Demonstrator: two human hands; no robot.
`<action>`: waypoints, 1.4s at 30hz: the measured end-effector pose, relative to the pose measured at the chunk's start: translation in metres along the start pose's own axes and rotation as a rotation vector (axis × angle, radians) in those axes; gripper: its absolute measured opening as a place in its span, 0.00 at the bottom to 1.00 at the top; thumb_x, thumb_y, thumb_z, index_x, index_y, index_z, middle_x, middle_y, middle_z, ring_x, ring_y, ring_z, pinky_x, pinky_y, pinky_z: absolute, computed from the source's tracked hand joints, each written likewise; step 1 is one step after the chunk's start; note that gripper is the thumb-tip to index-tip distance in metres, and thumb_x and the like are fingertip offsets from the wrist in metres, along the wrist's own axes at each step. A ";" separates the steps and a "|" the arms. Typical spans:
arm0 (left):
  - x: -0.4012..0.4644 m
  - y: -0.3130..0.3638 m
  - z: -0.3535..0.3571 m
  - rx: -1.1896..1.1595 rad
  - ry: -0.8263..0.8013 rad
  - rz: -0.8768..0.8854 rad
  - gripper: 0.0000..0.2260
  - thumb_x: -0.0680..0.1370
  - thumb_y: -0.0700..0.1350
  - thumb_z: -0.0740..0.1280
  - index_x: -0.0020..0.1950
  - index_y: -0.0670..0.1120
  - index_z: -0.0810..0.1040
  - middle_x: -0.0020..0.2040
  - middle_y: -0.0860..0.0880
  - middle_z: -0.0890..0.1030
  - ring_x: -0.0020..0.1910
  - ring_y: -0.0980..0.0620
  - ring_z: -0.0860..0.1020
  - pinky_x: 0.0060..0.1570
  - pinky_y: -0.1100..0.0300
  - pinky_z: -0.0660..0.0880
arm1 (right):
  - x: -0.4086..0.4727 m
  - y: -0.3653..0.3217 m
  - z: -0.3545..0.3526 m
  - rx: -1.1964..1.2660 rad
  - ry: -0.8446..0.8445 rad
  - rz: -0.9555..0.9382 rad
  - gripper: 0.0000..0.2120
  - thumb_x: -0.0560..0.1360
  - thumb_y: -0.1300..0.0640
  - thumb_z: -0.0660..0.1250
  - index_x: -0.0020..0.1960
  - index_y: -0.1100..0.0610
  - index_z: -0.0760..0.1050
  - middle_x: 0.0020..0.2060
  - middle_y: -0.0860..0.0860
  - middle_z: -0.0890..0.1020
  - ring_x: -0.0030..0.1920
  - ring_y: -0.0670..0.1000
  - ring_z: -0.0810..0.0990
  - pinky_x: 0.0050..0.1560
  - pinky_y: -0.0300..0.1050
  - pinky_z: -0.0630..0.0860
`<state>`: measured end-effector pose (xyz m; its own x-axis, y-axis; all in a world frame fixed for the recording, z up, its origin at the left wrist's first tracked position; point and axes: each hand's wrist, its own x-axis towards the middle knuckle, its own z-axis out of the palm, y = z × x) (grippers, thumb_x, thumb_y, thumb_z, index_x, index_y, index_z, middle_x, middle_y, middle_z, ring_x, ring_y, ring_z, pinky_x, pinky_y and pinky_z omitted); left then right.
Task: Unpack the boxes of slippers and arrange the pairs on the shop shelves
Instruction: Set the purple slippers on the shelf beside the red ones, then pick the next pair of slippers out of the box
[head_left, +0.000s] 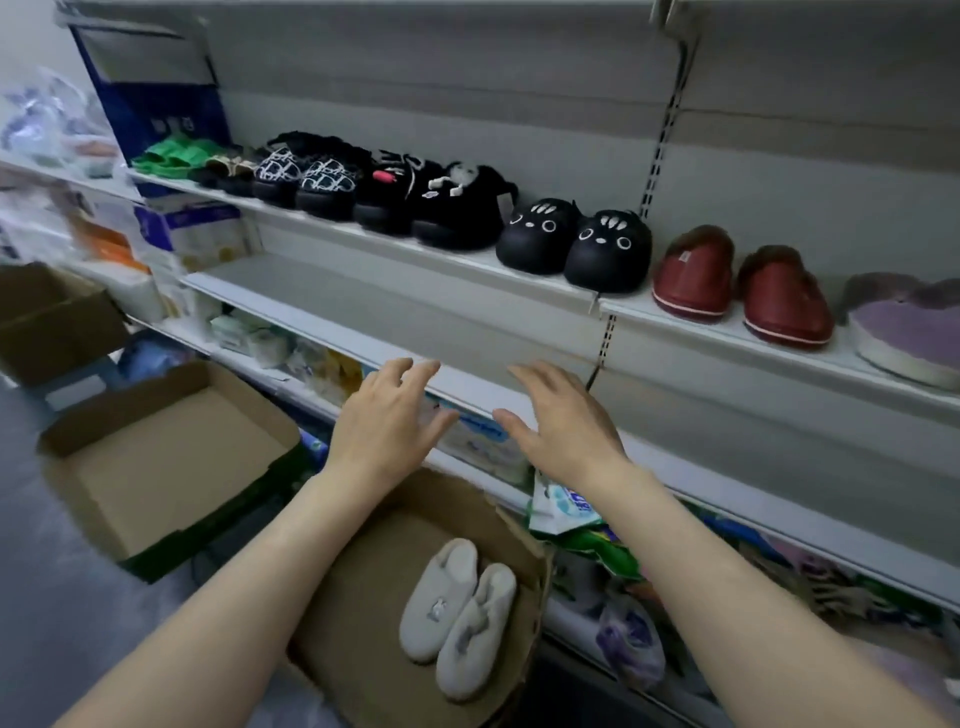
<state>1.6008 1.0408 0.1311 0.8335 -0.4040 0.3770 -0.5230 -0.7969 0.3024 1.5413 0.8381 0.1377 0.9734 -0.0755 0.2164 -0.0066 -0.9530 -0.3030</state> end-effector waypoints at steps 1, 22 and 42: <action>0.008 -0.010 0.008 -0.004 -0.032 -0.019 0.28 0.79 0.59 0.66 0.76 0.49 0.68 0.72 0.44 0.72 0.70 0.44 0.71 0.66 0.49 0.71 | 0.013 0.001 0.013 0.012 -0.027 0.013 0.29 0.82 0.42 0.60 0.79 0.51 0.60 0.77 0.52 0.65 0.76 0.54 0.61 0.73 0.49 0.63; -0.042 -0.208 0.332 -0.232 -1.023 -0.363 0.35 0.76 0.64 0.66 0.77 0.49 0.63 0.70 0.41 0.72 0.58 0.42 0.77 0.57 0.49 0.75 | -0.058 0.047 0.398 0.563 -0.673 1.099 0.34 0.78 0.40 0.67 0.78 0.49 0.61 0.72 0.53 0.72 0.69 0.57 0.73 0.67 0.53 0.72; -0.125 -0.241 0.438 -0.837 -1.041 -1.124 0.14 0.74 0.48 0.76 0.56 0.45 0.79 0.52 0.47 0.84 0.52 0.47 0.83 0.53 0.50 0.81 | -0.110 0.057 0.499 1.036 -0.150 1.790 0.37 0.63 0.40 0.81 0.65 0.54 0.74 0.58 0.48 0.81 0.57 0.51 0.80 0.52 0.46 0.79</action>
<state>1.7001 1.0866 -0.3722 0.4056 -0.2275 -0.8853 0.6768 -0.5763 0.4581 1.5480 0.9389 -0.3663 0.0474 -0.4549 -0.8893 -0.7060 0.6145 -0.3521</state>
